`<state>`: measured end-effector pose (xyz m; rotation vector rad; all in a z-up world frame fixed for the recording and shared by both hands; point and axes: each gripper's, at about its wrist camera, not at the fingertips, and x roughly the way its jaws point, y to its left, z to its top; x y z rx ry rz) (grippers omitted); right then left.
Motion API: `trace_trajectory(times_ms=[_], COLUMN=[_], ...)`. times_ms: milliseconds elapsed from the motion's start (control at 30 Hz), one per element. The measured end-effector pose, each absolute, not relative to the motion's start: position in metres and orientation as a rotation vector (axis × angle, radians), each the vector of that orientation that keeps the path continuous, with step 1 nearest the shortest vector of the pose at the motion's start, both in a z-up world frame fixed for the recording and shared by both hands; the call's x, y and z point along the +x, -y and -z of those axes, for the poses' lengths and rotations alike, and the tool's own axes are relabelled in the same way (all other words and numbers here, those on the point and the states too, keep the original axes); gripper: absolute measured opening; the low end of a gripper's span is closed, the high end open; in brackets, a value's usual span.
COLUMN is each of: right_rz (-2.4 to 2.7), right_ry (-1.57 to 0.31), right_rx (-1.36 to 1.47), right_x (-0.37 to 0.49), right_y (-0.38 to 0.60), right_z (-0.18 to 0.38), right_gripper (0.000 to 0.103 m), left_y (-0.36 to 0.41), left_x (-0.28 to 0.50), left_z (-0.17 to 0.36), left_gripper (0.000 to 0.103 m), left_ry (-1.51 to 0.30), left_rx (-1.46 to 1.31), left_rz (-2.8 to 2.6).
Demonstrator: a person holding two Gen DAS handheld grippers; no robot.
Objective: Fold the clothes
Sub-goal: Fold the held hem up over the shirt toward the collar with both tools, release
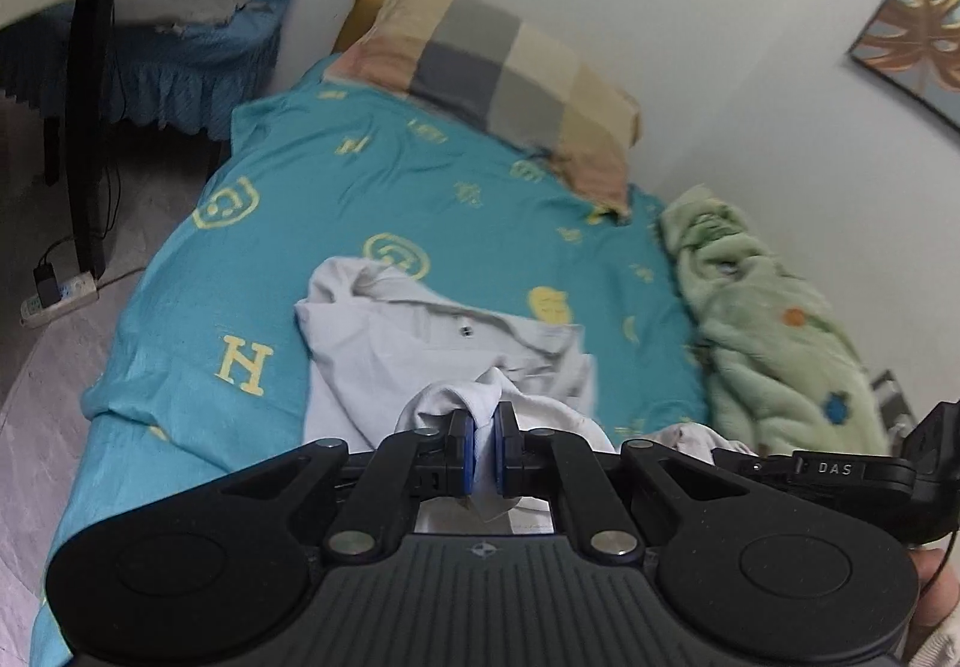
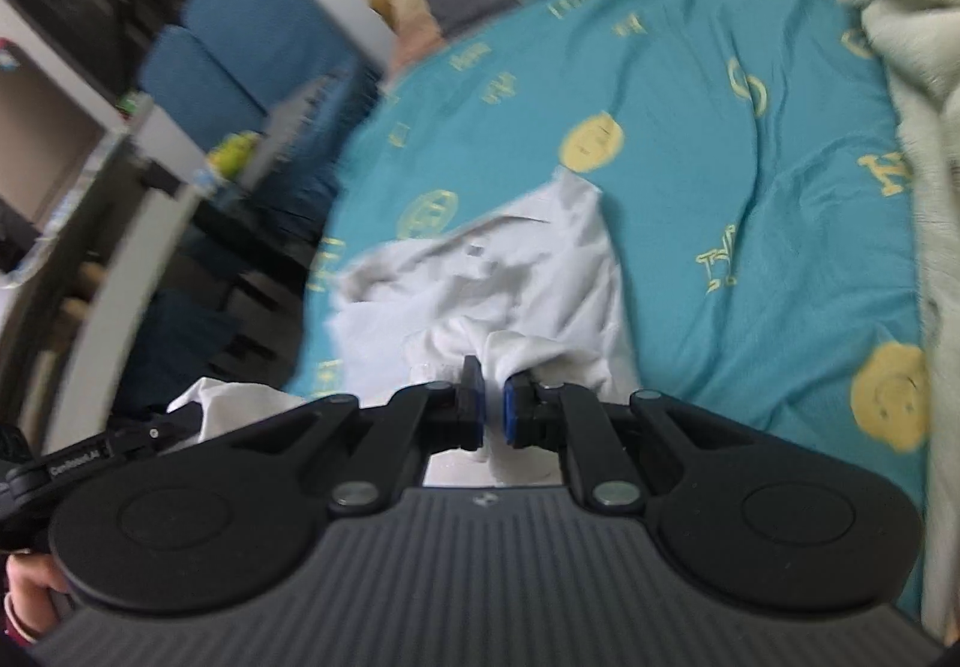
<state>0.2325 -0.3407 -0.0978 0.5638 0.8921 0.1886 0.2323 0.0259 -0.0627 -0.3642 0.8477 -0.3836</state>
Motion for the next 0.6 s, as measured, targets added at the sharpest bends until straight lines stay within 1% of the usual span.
trace_trajectory(times_ms=[100, 200, 333, 400, 433, 467, 500, 533, 567, 600], right_rz=[-0.171, -0.159, -0.159, -0.153, -0.149, -0.146, -0.147, -0.149, -0.156, -0.163], right_ry=[-0.940, -0.972, -0.979, -0.970, -0.964, -0.957, -0.955, -0.952, -0.945, -0.938], right_rx=[0.545, 0.535, 0.521, 0.521, 0.523, 0.524, 0.530, 0.536, 0.547, 0.558], right_x=[0.259, 0.277, 0.281, 0.281, 0.278, 0.276, 0.273, 0.269, 0.263, 0.258], right_y=[0.339, 0.337, 0.333, 0.332, 0.331, 0.331, 0.331, 0.331, 0.331, 0.331], right_z=[0.134, 0.164, 0.175, 0.172, 0.170, 0.167, 0.164, 0.160, 0.155, 0.150], right_gripper=[0.010, 0.010, 0.012, 0.012, 0.013, 0.013, 0.014, 0.018, 0.028, 0.034], left_y=[-0.024, -0.023, -0.018, -0.018, -0.017, -0.017, -0.016, -0.016, -0.016, -0.015], left_x=[0.263, 0.277, 0.285, 0.284, 0.282, 0.278, 0.272, 0.265, 0.256, 0.246], left_z=[0.108, 0.141, 0.157, 0.155, 0.152, 0.148, 0.144, 0.140, 0.134, 0.128], left_gripper=[0.007, 0.007, 0.010, 0.016, 0.025, 0.035, 0.041, 0.054, 0.064, 0.069], left_ry=[-0.891, -0.920, -0.938, -0.942, -0.944, -0.944, -0.939, -0.933, -0.926, -0.919], left_rx=[-0.344, -0.347, -0.329, -0.326, -0.322, -0.312, -0.302, -0.293, -0.285, -0.278], left_rz=[0.337, 0.320, 0.330, 0.332, 0.327, 0.320, 0.313, 0.308, 0.298, 0.288])
